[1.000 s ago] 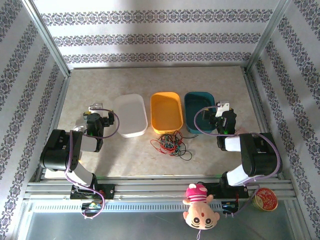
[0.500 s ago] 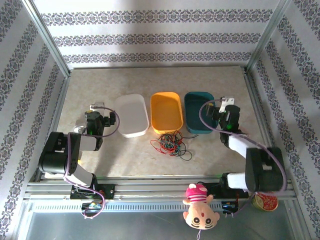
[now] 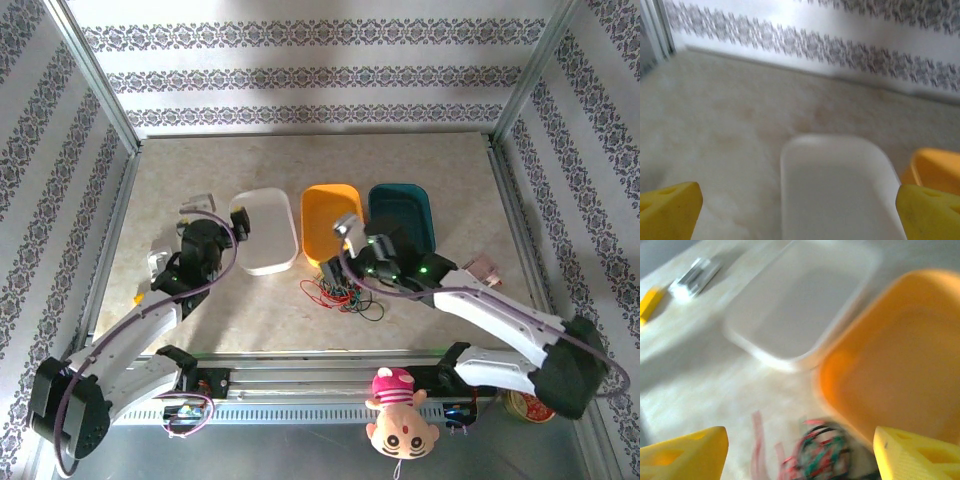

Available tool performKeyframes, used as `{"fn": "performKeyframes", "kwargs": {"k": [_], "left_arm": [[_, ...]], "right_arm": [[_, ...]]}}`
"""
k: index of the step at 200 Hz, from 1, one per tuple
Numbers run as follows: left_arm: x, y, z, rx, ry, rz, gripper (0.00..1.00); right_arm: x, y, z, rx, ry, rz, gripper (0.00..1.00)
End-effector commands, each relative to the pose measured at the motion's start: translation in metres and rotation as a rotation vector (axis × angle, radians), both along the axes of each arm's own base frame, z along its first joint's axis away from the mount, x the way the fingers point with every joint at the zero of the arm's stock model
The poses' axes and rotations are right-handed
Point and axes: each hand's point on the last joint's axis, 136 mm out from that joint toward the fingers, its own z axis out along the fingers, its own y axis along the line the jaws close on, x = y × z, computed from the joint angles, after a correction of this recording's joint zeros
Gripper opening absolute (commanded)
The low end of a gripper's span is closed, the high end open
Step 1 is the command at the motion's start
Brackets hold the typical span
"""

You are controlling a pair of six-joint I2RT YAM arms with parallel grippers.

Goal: Untangle the cables

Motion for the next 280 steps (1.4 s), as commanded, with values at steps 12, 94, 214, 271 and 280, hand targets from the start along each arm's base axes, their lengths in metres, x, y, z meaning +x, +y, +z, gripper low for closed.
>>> {"fn": "performKeyframes", "kwargs": {"k": [12, 94, 214, 271, 280], "left_arm": [[-0.033, -0.016, -0.068, -0.146, 0.184, 0.065, 0.99], [-0.03, -0.045, -0.057, -0.005, 0.182, -0.009, 0.99], [-0.076, -0.176, -0.049, -0.153, 0.232, -0.776, 0.99], [-0.111, -0.203, -0.04, -0.166, 0.291, -1.016, 0.99], [-0.115, -0.204, -0.04, -0.146, 0.301, -1.03, 0.99]], "right_arm": [[-0.031, 0.017, -0.042, -0.132, 0.209, 0.145, 0.64], [-0.02, 0.048, -0.08, -0.196, 0.292, 0.185, 0.2], [-0.013, 0.002, 0.061, 0.195, 0.084, 0.077, 0.0], [-0.004, -0.013, 0.075, 0.307, 0.144, -0.002, 0.0], [0.0, -0.014, 0.073, 0.318, 0.165, -0.018, 0.0]]}}
